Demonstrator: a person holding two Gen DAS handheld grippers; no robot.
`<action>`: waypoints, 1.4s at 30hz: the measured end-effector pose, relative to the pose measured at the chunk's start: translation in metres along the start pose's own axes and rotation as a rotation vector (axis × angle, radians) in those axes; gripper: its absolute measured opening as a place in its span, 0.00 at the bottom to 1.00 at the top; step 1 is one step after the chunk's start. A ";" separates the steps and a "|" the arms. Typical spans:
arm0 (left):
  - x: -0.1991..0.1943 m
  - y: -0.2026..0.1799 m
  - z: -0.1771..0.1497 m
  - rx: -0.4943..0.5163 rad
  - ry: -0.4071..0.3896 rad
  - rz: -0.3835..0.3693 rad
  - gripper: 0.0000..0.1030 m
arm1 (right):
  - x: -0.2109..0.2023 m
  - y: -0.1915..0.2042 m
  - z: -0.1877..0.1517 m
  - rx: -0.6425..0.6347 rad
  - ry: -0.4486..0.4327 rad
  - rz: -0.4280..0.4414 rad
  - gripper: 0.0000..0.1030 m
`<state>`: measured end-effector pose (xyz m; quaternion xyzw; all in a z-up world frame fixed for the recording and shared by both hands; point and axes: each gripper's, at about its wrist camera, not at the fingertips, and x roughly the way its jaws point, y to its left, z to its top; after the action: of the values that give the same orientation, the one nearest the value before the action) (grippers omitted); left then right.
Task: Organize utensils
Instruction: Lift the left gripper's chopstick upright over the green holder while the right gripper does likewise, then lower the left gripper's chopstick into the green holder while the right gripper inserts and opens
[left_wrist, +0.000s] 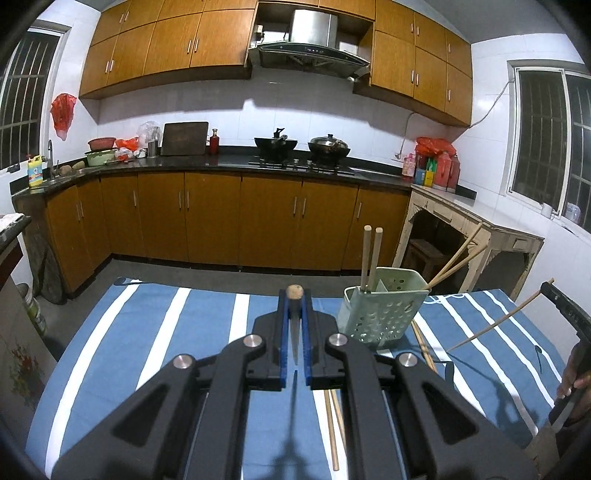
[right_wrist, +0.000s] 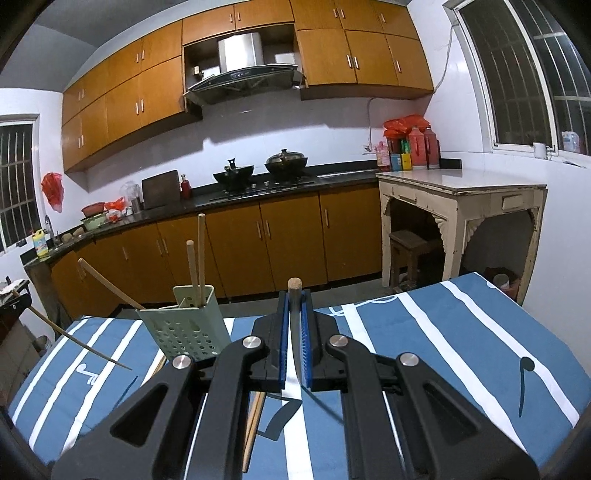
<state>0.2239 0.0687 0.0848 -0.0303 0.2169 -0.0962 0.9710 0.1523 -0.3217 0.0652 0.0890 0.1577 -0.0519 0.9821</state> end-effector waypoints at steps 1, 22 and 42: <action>0.000 -0.001 0.001 0.003 0.000 0.002 0.07 | 0.000 0.000 0.000 -0.001 0.002 0.003 0.07; -0.055 -0.042 0.059 0.065 -0.053 -0.138 0.07 | -0.039 0.038 0.081 0.034 -0.012 0.286 0.07; -0.021 -0.095 0.137 0.059 -0.130 -0.146 0.07 | 0.010 0.082 0.113 -0.009 -0.118 0.246 0.07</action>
<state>0.2469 -0.0179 0.2269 -0.0235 0.1475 -0.1710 0.9739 0.2060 -0.2638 0.1802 0.1000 0.0878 0.0646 0.9890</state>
